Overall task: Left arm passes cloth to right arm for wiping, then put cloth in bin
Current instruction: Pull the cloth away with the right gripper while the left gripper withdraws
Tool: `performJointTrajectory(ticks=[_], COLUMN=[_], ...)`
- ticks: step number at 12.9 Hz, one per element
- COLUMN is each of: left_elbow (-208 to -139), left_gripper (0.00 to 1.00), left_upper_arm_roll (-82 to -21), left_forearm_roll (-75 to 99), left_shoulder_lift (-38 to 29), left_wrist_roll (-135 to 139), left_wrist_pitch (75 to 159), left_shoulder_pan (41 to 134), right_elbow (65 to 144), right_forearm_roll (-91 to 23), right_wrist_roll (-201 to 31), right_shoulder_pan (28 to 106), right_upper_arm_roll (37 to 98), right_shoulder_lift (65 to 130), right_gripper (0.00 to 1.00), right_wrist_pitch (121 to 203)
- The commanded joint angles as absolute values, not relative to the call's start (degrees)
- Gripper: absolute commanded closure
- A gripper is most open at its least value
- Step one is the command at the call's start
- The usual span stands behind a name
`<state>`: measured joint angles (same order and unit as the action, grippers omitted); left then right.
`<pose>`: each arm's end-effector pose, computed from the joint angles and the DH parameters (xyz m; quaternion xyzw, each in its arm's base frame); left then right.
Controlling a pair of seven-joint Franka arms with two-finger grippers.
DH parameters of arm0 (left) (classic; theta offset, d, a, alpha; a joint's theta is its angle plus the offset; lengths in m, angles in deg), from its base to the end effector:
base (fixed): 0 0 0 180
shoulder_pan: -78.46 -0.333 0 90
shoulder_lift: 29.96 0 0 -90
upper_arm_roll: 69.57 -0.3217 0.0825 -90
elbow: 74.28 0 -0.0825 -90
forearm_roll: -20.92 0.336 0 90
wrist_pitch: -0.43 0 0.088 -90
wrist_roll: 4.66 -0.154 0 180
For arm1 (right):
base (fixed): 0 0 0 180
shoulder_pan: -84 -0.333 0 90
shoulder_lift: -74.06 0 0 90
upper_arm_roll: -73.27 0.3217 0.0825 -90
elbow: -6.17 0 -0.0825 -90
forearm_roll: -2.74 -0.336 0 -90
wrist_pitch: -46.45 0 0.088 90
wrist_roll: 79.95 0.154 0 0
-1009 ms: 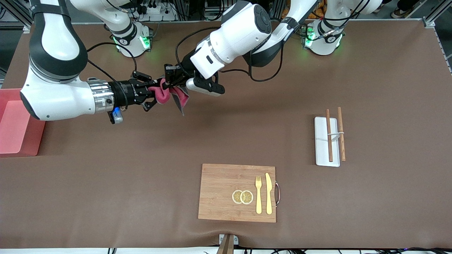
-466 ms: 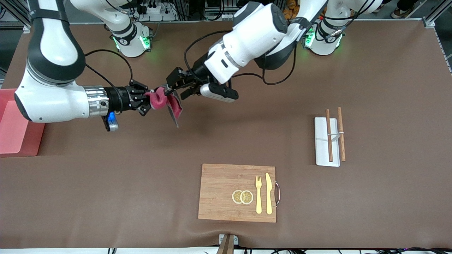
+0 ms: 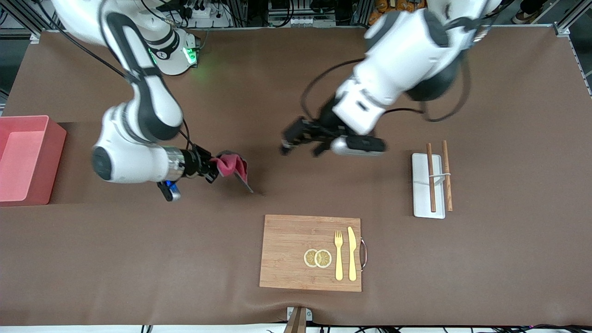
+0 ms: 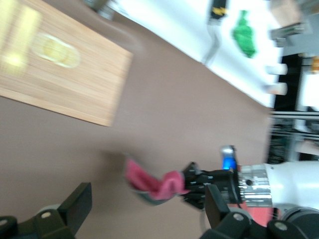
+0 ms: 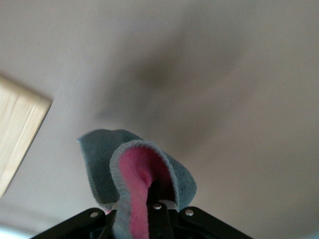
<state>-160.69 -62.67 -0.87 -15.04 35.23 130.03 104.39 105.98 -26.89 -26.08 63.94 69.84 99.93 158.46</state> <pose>0.5464 -0.3690 0.5497 0.9420 0.1450 0.0834 0.2911 0.5517 0.2242 0.2977 -0.8738 0.4230 0.2147 0.1068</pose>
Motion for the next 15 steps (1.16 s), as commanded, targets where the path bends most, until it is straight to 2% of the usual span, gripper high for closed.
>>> performJointTrajectory(ticks=[1, 4, 7, 10, 13, 15], left_elbow=[-164.0, -164.4, -169.0, -169.6, -169.4, -168.9], left_gripper=[0.0, 0.0, 0.0, 0.0, 0.0, 0.0], left_upper_arm_roll=[-61.9, -61.8, -64.8, -65.5, -68.8, -70.2], left_forearm_roll=[8.5, 13.1, 14.2, 19.8, 20.0, 20.1], left_shoulder_lift=[-21.5, -24.2, -29.9, -32.6, -33.4, -33.8], left_wrist_roll=[35.0, 29.6, 19.0, 15.8, 9.9, 4.0], left_wrist_pitch=[118.4, 108.6, 102.2, 95.1, 92.0, 89.5], left_shoulder_pan=[97.6, 90.9, 88.5, 88.7, 89.0, 88.3], right_elbow=[109.7, 110.8, 110.8, 110.1, 107.0, 104.8], right_forearm_roll=[-21.4, -13.9, -1.8, 3.7, 5.6, 6.1], right_wrist_roll=[-36.2, -51.9, -64.8, -83.6, -103.1, -107.3], right_shoulder_pan=[66.8, 76.3, 84.1, 91.4, 100.9, 102.1], right_upper_arm_roll=[69.2, 69.2, 69.3, 69.3, 69.4, 69.2], right_shoulder_lift=[99.9, 99.7, 99.8, 99.8, 99.8, 99.5], right_gripper=[1.0, 1.0, 1.0, 1.0, 1.0, 1.0], right_wrist_pitch=[162.3, 161.2, 163.2, 165.1, 165.5, 165.0])
